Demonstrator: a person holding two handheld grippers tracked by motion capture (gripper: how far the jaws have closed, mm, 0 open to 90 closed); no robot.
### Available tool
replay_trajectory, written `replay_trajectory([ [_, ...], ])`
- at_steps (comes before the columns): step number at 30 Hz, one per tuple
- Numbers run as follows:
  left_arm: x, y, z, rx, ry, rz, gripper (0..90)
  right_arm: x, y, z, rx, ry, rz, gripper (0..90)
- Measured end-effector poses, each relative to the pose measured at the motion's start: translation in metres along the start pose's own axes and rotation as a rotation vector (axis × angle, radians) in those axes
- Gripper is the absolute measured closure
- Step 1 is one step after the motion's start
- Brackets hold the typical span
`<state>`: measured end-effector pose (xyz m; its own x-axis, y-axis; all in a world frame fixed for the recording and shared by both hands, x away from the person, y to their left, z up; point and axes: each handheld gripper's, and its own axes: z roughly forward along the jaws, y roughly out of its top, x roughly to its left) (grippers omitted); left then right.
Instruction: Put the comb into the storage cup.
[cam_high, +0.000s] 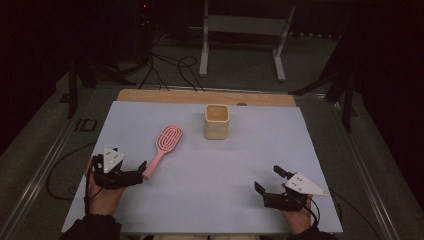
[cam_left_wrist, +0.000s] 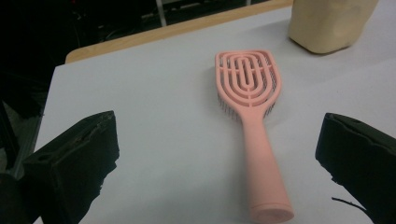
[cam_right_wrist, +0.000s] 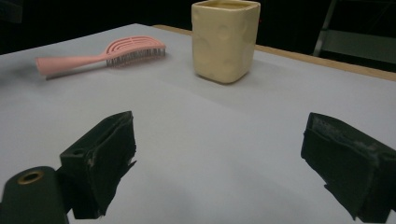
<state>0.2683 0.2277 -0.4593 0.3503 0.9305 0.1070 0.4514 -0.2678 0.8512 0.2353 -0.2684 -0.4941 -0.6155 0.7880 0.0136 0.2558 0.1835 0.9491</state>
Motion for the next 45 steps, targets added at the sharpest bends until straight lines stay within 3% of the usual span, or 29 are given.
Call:
replay_trajectory([
  [11,0.002,0.003,0.013,0.099,-0.012,0.003,0.0,-0.001,0.0,0.0,0.0,-0.001,0.005,9.8],
  [35,0.002,0.01,0.039,0.232,-0.041,-0.012,0.0,-0.001,-0.001,0.002,0.014,0.0,0.003,9.8],
  [45,0.003,0.007,0.055,0.328,-0.056,-0.023,0.0,0.0,-0.003,0.006,0.056,-0.006,-0.012,10.6],
])
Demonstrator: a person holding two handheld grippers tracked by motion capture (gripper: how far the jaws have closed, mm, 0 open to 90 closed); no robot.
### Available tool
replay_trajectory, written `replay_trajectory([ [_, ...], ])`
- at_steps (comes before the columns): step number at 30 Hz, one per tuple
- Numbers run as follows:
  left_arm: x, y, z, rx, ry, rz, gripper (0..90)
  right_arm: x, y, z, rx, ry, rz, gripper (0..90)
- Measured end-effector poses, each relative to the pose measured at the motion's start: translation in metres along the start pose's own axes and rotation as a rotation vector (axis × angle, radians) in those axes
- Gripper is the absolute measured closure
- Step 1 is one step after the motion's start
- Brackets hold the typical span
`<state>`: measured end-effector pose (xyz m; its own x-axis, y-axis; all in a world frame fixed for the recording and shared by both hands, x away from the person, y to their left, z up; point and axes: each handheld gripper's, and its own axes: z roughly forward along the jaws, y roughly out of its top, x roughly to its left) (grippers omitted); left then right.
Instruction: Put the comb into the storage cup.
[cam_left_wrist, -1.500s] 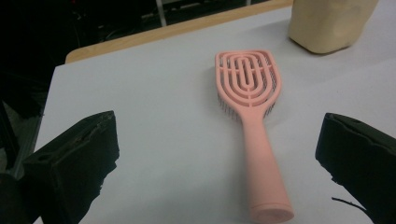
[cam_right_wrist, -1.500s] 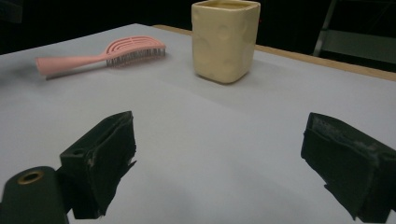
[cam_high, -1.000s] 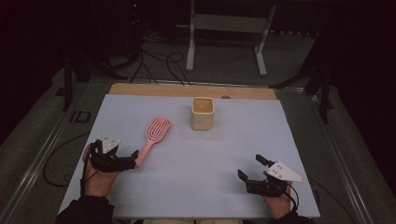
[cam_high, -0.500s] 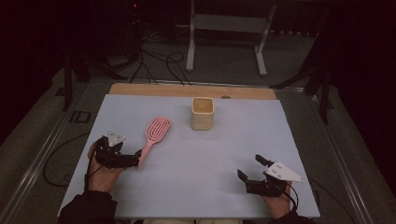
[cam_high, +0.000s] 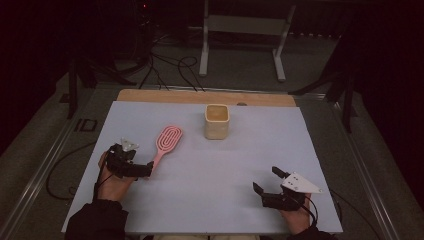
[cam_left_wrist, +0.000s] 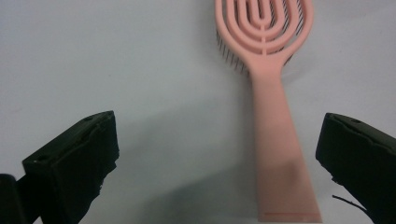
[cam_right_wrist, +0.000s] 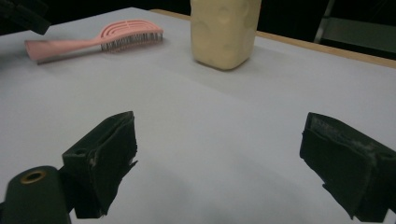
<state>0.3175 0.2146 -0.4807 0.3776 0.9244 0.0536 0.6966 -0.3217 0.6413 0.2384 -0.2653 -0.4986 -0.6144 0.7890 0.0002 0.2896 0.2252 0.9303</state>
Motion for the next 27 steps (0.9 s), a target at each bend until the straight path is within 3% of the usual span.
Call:
replay_trajectory([
  [11,0.003,0.002,0.013,0.056,-0.006,0.0,0.0,0.002,-0.001,0.003,0.02,0.009,-0.011,10.6],
  [27,-0.001,0.009,0.022,0.081,-0.014,0.014,0.0,0.003,-0.001,0.003,0.023,0.007,-0.014,10.6],
])
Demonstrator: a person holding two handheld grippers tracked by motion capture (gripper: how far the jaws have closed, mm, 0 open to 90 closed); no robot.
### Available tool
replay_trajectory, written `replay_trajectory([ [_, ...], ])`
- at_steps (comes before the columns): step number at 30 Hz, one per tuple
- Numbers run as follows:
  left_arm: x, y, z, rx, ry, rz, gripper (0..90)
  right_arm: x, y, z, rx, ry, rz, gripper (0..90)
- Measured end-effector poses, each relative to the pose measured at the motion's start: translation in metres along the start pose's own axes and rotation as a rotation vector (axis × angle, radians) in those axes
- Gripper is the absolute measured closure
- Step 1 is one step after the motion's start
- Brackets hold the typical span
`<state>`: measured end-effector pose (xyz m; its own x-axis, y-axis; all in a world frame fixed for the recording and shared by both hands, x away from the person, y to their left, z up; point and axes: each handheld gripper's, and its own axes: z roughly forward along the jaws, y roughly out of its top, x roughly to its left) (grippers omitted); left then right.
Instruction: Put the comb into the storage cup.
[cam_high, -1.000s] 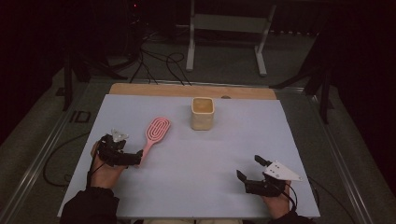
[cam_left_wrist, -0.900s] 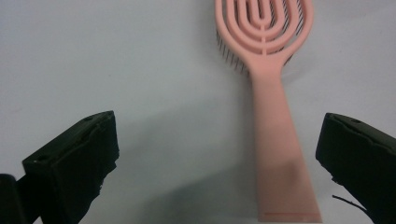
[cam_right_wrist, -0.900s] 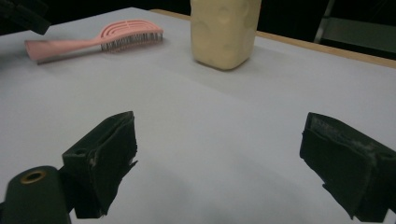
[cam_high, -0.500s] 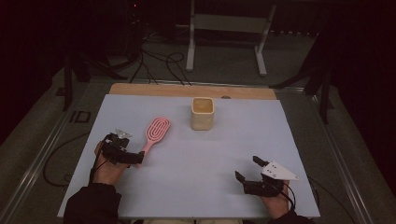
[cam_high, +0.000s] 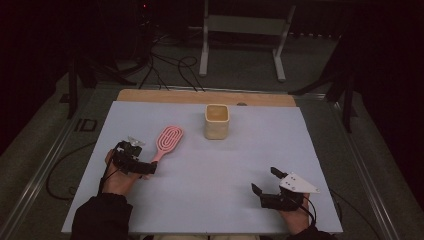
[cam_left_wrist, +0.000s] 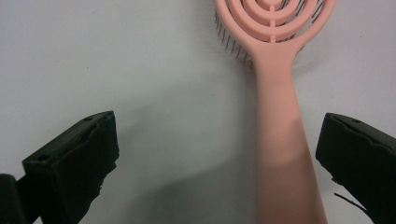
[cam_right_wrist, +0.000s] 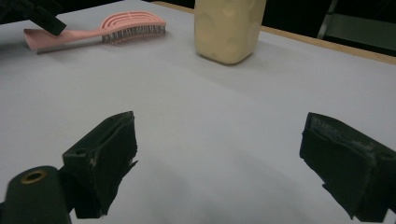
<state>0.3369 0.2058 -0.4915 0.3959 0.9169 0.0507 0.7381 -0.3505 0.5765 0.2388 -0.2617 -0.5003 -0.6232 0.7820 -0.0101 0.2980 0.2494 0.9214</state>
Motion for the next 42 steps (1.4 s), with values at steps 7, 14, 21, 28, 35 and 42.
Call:
replay_trajectory([
  [7,0.0,0.002,0.002,0.011,-0.001,-0.002,0.0,0.0,0.0,0.0,0.0,0.001,-0.002,10.6],
  [14,-0.001,0.008,0.005,0.03,0.0,0.006,0.0,0.0,0.0,0.0,0.001,-0.001,-0.002,10.6],
  [21,-0.004,0.014,0.01,0.056,-0.001,0.016,0.0,0.0,0.0,0.0,0.001,-0.002,-0.002,10.6],
  [28,-0.006,0.019,0.014,0.094,-0.011,0.03,0.8,0.0,0.0,0.0,0.002,-0.002,-0.003,10.6],
  [35,-0.007,0.025,0.02,0.146,-0.024,0.018,4.1,-0.001,0.0,0.0,0.004,-0.002,-0.006,10.6],
  [42,-0.006,0.03,0.025,0.201,-0.042,0.014,10.2,-0.001,0.0,0.0,0.003,-0.005,-0.004,10.6],
])
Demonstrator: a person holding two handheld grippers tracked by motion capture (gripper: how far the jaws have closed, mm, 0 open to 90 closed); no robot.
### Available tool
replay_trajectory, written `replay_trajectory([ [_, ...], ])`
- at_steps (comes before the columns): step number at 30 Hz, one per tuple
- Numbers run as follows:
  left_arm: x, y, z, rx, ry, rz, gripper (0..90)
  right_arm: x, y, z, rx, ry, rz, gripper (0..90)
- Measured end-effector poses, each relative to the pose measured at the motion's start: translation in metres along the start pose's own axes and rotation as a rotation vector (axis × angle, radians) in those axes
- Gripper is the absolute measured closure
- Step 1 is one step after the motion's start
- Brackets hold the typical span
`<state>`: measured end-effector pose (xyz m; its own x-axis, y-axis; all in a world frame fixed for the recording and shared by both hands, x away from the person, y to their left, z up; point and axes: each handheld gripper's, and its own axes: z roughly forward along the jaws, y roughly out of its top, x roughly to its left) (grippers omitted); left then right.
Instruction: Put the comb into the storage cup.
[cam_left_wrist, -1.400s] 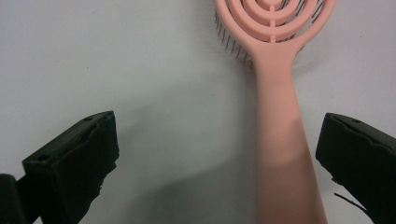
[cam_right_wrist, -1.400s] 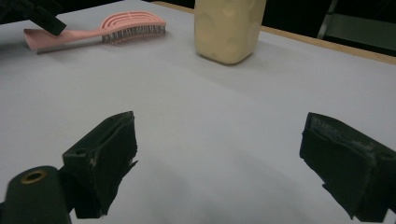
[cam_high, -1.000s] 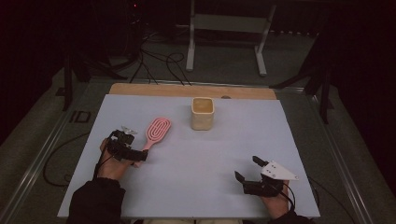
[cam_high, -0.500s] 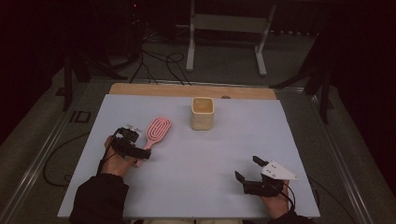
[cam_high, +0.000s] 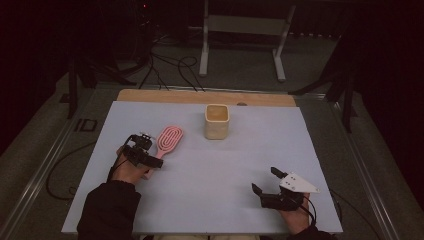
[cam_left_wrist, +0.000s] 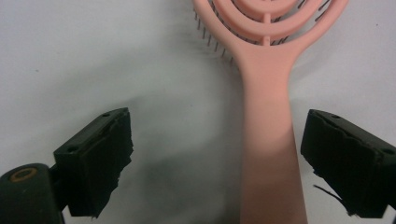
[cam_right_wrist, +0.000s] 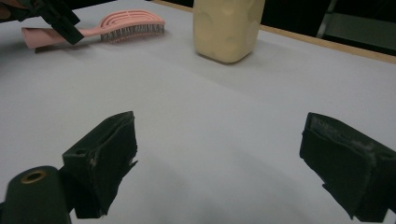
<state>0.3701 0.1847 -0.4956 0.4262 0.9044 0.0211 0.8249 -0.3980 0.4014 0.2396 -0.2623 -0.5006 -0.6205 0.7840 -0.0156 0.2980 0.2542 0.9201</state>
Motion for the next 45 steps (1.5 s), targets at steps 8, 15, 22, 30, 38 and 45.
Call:
replay_trajectory([
  [8,0.002,0.007,0.002,0.024,-0.017,-0.019,12.0,0.0,0.0,0.0,0.001,0.001,-0.003,10.7],
  [15,0.003,0.014,0.001,0.043,-0.01,-0.017,21.1,0.0,0.0,0.0,0.002,0.002,-0.003,10.7],
  [22,0.0,0.02,0.003,0.066,-0.04,0.007,34.9,0.0,0.0,0.0,0.004,0.0,-0.003,10.7],
  [30,-0.002,0.023,0.008,0.079,-0.074,0.022,49.4,0.0,0.0,0.001,0.008,-0.001,0.001,10.7],
  [38,-0.005,0.028,0.008,0.09,-0.103,0.049,63.6,-0.001,-0.001,0.001,0.011,-0.001,-0.002,10.7],
  [45,-0.007,0.027,0.007,0.081,-0.096,0.065,69.5,-0.001,-0.001,0.001,0.012,-0.003,-0.001,10.7],
])
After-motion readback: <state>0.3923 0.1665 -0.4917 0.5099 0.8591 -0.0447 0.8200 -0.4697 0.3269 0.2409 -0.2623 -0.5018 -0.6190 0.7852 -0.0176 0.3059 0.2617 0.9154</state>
